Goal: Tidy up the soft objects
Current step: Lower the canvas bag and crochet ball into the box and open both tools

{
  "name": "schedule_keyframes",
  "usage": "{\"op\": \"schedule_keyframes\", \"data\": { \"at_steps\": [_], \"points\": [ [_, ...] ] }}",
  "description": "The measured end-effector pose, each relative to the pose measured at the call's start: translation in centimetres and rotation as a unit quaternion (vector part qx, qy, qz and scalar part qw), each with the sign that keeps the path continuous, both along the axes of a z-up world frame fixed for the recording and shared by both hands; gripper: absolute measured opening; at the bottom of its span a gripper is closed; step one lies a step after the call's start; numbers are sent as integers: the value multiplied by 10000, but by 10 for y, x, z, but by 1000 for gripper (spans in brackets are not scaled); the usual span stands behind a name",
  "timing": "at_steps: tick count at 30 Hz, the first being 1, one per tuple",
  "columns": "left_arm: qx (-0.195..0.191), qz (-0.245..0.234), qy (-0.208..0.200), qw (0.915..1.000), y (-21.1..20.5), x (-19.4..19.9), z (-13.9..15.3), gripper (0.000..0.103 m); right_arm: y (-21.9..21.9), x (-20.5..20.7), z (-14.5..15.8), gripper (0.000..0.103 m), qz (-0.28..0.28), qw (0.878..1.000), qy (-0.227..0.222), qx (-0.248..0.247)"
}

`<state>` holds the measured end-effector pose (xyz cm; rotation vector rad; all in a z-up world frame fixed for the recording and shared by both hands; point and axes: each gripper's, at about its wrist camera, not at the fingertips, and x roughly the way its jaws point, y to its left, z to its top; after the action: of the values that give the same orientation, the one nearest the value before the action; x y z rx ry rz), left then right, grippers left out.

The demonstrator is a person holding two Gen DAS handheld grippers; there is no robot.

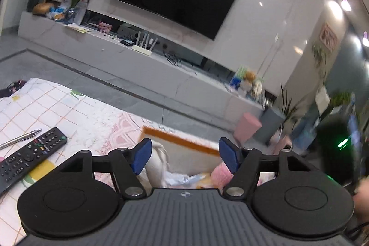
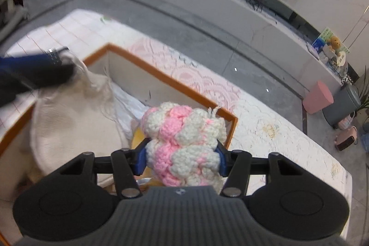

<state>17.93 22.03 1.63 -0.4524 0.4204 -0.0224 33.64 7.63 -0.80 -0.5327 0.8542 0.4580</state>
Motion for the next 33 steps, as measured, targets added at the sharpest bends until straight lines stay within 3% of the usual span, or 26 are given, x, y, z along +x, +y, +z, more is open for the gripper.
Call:
{"op": "schedule_keyframes", "data": {
  "at_steps": [6,8,11,15,16,18,19,20,22,25,33],
  "points": [
    [587,820,112,9948,12,-8,-1,79,-2,0,-4,86,-122,9998,162,10],
    [474,1013,187,9935,19,-8,-1,79,2,-9,0,91,68,9999,65,-119],
    [155,941,156,9953,28,-10,0,79,0,-19,8,97,39,9992,-252,-295],
    [66,966,157,9952,32,-11,0,79,-13,-23,19,95,2,9990,-373,226],
    [115,933,164,9954,30,-11,-1,79,-17,-27,22,86,199,9982,-281,495],
    [205,817,194,9963,29,-11,-2,79,-15,-35,22,53,544,9962,-176,653],
    [222,712,192,9970,28,-10,-3,79,-10,-38,18,22,646,9965,-185,497],
    [224,632,188,9976,25,-10,-3,79,-5,-38,12,0,653,9974,-202,233],
    [221,543,209,9981,23,-8,-5,79,3,-32,-3,0,336,9990,-232,-181],
    [324,518,249,9978,19,-5,-6,79,7,-15,-20,0,134,9997,187,-108],
    [518,482,447,9965,11,2,-12,78,17,29,-54,0,-193,9977,564,-318]
  ]
}}
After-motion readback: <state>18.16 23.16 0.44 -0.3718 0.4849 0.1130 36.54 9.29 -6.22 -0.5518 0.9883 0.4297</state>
